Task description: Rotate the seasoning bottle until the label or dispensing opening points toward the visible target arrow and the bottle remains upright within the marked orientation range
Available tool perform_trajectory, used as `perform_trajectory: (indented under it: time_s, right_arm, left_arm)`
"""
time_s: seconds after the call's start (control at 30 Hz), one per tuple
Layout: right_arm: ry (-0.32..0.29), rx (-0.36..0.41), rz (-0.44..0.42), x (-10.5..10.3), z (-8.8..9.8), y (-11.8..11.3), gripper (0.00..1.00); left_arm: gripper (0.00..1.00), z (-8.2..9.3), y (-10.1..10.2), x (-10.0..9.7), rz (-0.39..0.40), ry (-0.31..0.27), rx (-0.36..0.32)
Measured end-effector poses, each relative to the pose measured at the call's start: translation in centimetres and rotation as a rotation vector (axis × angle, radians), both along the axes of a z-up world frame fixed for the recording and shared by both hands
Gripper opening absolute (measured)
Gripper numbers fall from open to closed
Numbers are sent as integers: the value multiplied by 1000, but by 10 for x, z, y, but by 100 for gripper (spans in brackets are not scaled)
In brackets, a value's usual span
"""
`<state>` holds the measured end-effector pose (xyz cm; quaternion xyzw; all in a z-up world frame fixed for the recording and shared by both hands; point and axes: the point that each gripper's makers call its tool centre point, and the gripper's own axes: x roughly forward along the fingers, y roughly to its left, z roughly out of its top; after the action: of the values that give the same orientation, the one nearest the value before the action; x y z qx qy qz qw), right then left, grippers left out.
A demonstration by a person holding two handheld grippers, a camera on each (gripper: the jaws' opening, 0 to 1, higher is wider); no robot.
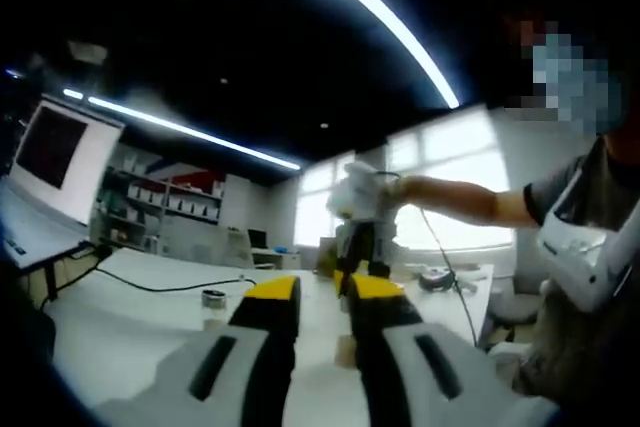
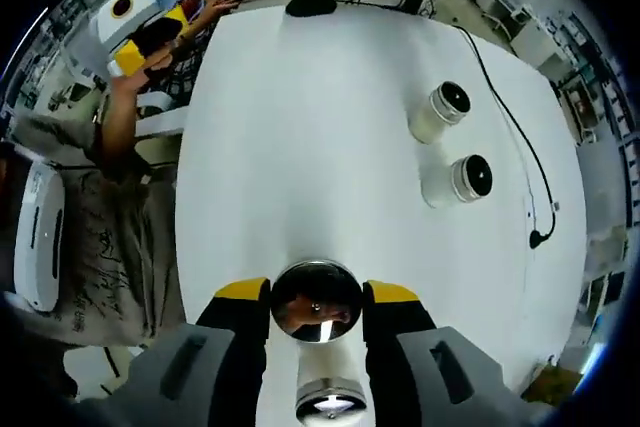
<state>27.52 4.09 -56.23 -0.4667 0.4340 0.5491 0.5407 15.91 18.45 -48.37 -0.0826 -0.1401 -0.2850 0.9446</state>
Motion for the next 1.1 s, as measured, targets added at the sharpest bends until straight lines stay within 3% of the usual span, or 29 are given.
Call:
perform_trajectory:
  time_s: [0.07,0.3,0.47,0.57,0.63,0.8,1.0,1.1]
  right_arm:
    - [8,-7,-69,1,0,1,36]
    - [4,-1,-46,-2,-1,-2,36]
    - [-8,6,49,-3,-1,-2,37]
    - [-21,52,134,-4,6,3,37]
    - [-22,77,167,-6,11,5,40]
    - [-40,39,279,-6,7,-3,53]
    - [-31,37,376,-9,6,-1,49]
    - [-27,31,493,-10,6,0,49]
  left_arm:
    - [20,0,0,0,1,-1,-1]
    - [20,0,2,-1,0,-4,-7]
    - [20,0,3,-1,-1,-6,-7]
    - [20,1,4,-1,-2,-9,-8]
    - [20,1,5,-1,-5,-10,-10]
    - [20,1,5,-1,-10,-11,-8]
    - [20,2,6,0,-10,-14,-6]
    - [20,3,7,0,-8,-18,-7]
